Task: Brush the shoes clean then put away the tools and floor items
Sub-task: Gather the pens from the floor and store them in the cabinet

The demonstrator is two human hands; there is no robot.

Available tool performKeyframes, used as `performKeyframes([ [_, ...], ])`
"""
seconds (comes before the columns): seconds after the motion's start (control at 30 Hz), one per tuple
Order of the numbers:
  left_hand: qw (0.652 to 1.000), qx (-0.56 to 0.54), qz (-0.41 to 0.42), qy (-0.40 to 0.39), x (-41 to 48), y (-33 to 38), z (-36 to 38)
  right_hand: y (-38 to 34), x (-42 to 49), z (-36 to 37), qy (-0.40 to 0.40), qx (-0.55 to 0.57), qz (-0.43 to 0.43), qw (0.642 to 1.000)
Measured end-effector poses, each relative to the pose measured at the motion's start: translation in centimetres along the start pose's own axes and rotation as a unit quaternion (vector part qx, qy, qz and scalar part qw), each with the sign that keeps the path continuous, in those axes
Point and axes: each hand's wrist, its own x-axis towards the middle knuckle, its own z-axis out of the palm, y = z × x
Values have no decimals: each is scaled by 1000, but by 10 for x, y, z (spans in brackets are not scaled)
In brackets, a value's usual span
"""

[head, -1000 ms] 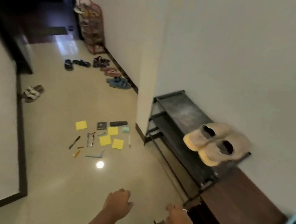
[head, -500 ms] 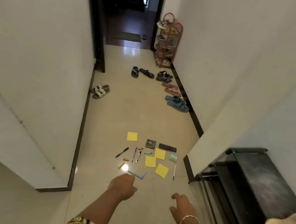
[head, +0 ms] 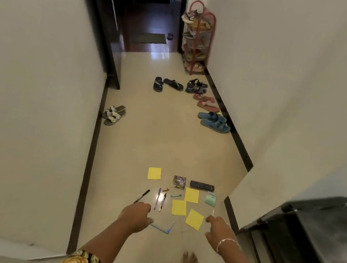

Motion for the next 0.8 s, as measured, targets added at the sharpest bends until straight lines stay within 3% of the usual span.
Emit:
performKeyframes([
  [0.2, 999, -3, 0, -40, 108, 47, -12, 55, 88, -25, -54, -27, 1, 998],
  [0.37, 998, -25, 1, -62, 199, 47, 24, 85, 173, -1, -91, -39, 10, 995],
  [0.8, 989, -123, 62, -61, 488, -8, 287, 212, 450, 262, -17, 91, 213, 973],
])
